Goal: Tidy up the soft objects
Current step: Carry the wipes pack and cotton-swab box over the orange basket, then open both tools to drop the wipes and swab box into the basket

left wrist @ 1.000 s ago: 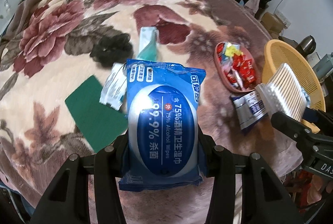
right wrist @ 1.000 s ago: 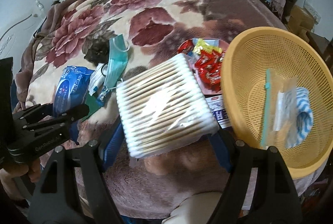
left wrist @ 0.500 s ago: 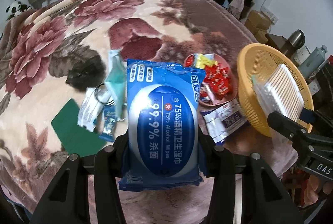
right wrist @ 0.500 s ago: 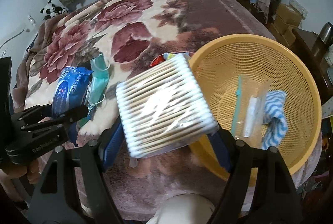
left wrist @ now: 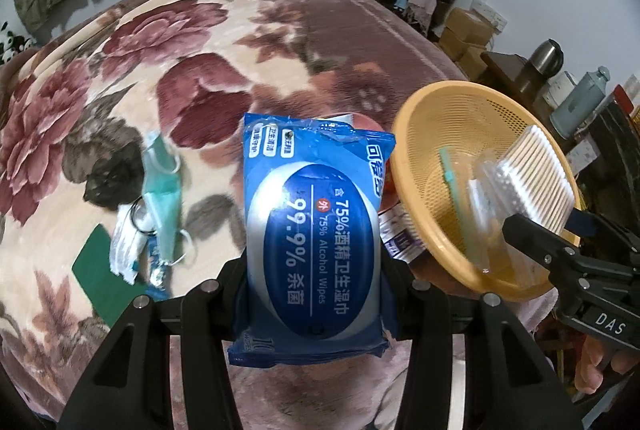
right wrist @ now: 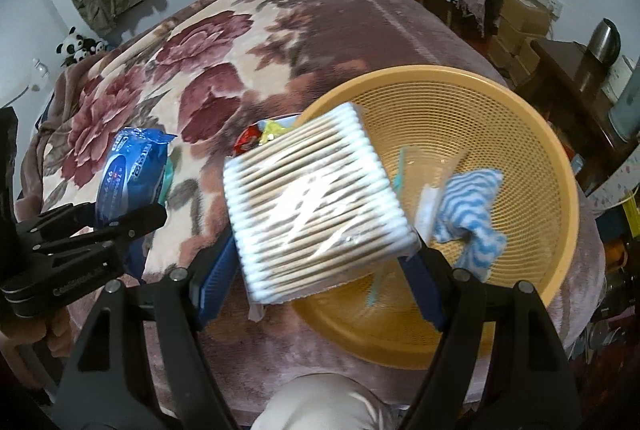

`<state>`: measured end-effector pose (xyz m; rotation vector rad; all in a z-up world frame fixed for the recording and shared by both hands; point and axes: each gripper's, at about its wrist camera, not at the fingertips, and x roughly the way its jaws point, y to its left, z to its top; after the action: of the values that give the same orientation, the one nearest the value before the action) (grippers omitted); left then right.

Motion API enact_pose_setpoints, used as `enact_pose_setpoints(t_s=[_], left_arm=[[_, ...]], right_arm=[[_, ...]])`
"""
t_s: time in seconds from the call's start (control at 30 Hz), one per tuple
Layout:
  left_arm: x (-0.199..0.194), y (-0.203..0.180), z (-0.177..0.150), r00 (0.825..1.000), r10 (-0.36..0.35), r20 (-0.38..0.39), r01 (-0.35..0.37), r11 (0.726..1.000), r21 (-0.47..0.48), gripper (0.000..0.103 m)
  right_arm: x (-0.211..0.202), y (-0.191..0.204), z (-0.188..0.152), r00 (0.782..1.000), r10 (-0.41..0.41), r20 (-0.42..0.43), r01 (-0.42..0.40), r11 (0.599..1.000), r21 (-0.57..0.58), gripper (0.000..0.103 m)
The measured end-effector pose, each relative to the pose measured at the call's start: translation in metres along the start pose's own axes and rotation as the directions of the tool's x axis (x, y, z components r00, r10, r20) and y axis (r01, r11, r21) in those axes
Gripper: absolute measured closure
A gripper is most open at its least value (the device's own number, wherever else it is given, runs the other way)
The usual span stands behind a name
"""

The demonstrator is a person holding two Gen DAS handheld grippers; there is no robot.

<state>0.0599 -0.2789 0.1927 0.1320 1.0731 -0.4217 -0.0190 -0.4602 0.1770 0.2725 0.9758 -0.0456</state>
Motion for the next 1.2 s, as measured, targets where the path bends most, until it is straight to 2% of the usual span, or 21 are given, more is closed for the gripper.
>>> enact_pose_setpoints(t_s=[0.5, 0.83, 1.03, 1.2], left_arm=[[0.019, -0.063, 0.031, 0.995, -0.092, -0.029, 0.093, 0.994, 0.055, 0.052], [0.041, -0.102, 0.043, 0.990, -0.126, -0.067, 0.132, 0.987, 0.094, 0.052], [0.055, -0.113, 0.047, 0.987, -0.135, -0.091, 0.143, 0.985, 0.092, 0.052], [0.065, -0.119, 0.056, 0.984, -0.151, -0.093, 0.159, 0.984, 0.084, 0.051]], right_arm=[[-0.010, -0.064, 0.010, 0.998, -0.053, 0.017, 0.051, 0.993, 0.106, 0.026], [-0.008, -0.099, 0.017, 0.997, -0.080, 0.016, 0.077, 0.984, 0.160, 0.026], [-0.002, -0.107, 0.027, 0.997, -0.080, 0.016, 0.076, 0.981, 0.177, 0.026], [0.009, -0.114, 0.040, 0.999, -0.033, 0.023, 0.027, 0.978, 0.207, 0.025]])
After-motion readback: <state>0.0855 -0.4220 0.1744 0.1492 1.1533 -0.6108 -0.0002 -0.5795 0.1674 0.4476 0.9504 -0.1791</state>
